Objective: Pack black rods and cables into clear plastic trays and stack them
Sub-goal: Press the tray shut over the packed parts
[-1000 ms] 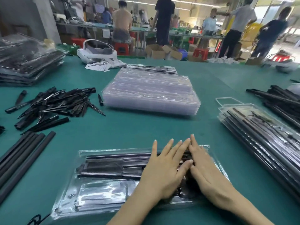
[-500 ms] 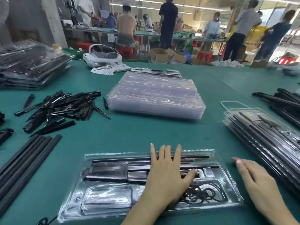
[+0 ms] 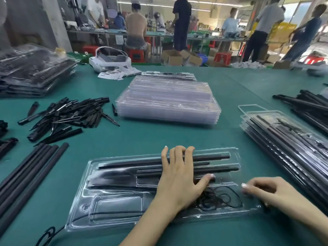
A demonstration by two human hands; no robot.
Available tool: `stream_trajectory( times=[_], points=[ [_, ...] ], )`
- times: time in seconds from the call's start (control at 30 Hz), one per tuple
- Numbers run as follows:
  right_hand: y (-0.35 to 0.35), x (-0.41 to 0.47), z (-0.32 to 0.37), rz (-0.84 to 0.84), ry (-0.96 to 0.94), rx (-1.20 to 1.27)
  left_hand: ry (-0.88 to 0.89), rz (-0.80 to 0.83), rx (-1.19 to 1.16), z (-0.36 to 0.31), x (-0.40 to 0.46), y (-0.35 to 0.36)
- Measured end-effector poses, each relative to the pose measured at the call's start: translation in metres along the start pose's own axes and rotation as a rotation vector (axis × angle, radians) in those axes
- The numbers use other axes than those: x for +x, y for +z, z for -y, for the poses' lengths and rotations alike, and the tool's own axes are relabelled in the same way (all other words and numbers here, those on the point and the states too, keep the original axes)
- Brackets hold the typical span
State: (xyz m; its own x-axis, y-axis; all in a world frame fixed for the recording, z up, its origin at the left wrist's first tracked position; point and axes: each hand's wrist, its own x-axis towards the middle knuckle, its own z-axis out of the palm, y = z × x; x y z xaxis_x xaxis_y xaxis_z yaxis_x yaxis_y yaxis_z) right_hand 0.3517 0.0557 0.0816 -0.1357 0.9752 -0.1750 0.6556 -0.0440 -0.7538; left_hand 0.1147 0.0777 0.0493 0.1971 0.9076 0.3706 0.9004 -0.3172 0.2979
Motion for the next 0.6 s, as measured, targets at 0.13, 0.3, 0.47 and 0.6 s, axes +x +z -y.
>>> stream_trajectory(
  times=[0.13, 0.3, 0.47, 0.6],
  points=[
    [-0.003, -0.005, 0.003, 0.062, 0.022, -0.003, 0.005, -0.054, -0.090, -0.002, -0.001, -0.003],
    [0.003, -0.008, 0.003, -0.013, -0.023, -0.087, 0.050, -0.147, -0.217, -0.001, -0.002, -0.004],
    [0.010, -0.009, -0.001, -0.032, 0.006, -0.100, 0.040, -0.167, -0.268, -0.002, -0.004, -0.006],
    [0.011, -0.001, -0.003, -0.015, 0.047, -0.139, 0.030, -0.164, -0.272, -0.002, -0.003, -0.005]
  ],
)
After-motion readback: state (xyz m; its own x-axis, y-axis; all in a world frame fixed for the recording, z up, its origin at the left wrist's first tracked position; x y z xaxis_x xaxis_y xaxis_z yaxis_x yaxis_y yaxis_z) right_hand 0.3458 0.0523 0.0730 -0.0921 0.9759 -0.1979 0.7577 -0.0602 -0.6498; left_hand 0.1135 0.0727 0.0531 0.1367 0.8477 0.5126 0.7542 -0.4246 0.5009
